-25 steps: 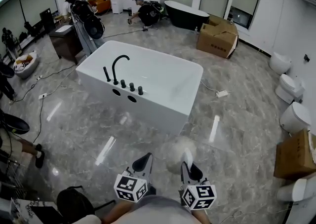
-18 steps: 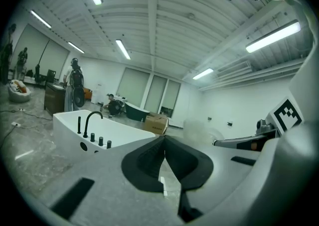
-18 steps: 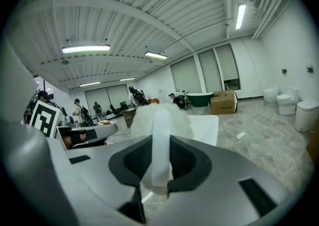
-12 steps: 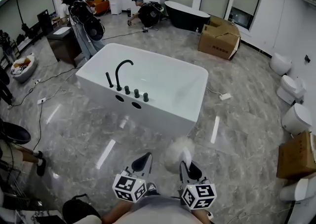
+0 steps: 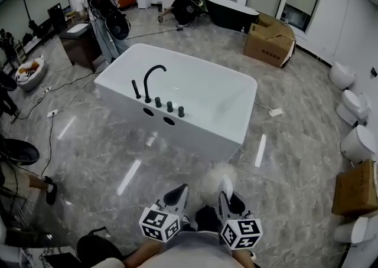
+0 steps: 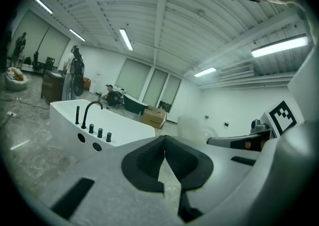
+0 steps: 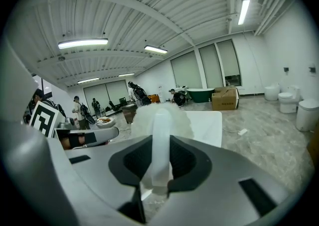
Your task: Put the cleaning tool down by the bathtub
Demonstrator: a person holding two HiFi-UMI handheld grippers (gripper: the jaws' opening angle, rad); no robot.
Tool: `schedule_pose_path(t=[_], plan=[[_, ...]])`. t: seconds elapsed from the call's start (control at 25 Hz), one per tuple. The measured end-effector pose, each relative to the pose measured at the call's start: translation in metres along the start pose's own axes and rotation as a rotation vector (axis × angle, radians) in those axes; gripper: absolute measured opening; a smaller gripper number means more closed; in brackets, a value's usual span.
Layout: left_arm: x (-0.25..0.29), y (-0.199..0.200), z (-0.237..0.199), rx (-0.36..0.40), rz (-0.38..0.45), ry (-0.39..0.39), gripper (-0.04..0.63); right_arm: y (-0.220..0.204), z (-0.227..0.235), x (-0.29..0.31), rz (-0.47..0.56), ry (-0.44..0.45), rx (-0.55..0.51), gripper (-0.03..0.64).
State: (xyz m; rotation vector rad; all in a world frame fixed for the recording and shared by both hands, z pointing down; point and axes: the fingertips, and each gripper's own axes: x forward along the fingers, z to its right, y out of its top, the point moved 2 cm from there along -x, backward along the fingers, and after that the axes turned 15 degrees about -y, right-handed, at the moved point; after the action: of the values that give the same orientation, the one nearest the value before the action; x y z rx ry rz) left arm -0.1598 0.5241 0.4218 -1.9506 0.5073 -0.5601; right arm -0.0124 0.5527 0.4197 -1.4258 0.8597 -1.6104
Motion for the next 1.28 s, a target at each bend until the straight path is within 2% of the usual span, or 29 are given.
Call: schedule_pose_path(t=[0.4, 0.68, 1.04, 1.28], plan=[[0.042, 0.025, -0.029, -0.015, 0.009, 0.055, 0.007, 0.024, 0.025, 0.052, -0.013, 0.029, 0.01, 0.077], [0.11, 0.046, -0.044, 0.0, -0.002, 0.05, 0.007, 0.051, 0.061, 0.107, -0.023, 0.05, 0.01, 0.077], [0.206, 0.077, -0.064, 0.018, -0.013, 0.045, 0.007, 0.107, 0.124, 0.181, 0.008, 0.053, 0.024, 0.077], [0.246, 0.094, -0.073, 0.031, 0.007, 0.073, 0.008, 0.128, 0.15, 0.213, 0.021, 0.078, 0.029, 0.077]])
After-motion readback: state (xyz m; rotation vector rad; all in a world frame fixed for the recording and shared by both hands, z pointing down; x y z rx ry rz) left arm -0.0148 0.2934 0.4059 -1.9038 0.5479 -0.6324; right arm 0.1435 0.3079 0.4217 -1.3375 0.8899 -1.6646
